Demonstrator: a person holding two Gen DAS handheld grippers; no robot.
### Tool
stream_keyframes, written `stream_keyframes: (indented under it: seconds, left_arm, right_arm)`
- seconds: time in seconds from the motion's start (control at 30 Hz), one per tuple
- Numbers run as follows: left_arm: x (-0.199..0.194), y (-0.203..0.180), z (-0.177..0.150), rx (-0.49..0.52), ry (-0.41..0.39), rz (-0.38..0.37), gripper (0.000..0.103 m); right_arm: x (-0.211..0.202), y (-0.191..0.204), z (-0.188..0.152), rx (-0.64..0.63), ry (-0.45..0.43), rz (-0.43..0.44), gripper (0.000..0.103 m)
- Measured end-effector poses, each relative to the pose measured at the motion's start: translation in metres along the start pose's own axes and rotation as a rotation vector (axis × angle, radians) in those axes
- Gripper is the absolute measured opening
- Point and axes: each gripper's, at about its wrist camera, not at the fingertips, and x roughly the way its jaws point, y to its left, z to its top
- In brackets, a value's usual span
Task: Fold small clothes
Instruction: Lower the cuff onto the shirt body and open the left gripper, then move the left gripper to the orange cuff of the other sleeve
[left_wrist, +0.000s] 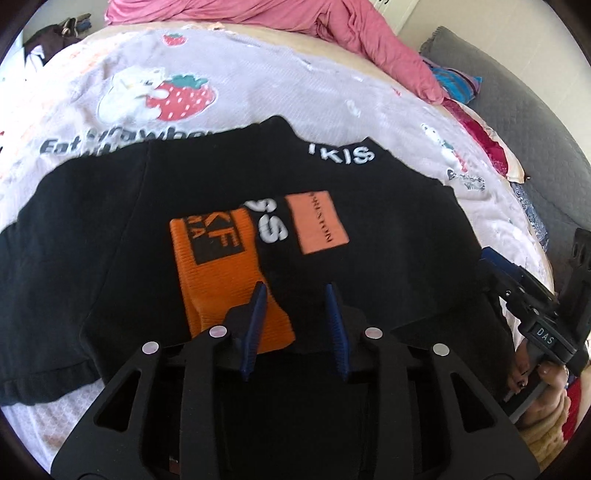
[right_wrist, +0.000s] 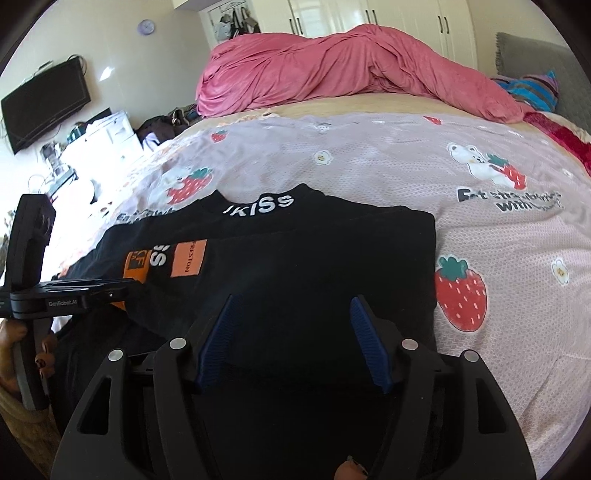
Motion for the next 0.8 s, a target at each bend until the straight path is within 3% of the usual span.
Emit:
stream_keyframes:
  seconds: [0.13, 0.33, 0.53, 0.6, 0.8]
  left_arm:
    - [0.001, 0.007, -0.005, -0.009, 0.011, -0.006, 0.025]
    - [0.0, 0.006, -0.009, -0.006, 0.003, 0.001, 0.025]
    - [-0.01, 0.0, -0.011, 0.0, -0.013, 0.006, 0.032]
    - [-0.015, 0.002, -0.011, -0.014, -0.021, -0.005, 0.033]
    - [-0.045, 0.012, -0.02, -0.042, -0.104, 0.054, 0.055]
  right_arm:
    - [0.007, 0.001, -0.002, -0.005, 0.038, -0.013, 0.068]
    - [0.035, -0.009, -0.014, 0.007, 0.17, -0.065, 0.069]
    - [0.027, 0.0, -0.014, -0.014, 0.147, -0.039, 0.078]
    - [0.023, 0.002, -0.012, -0.015, 0.134, -0.033, 0.085]
    - [0.006, 0.009, -0.005, -0.015, 0.057, -0.005, 0.096]
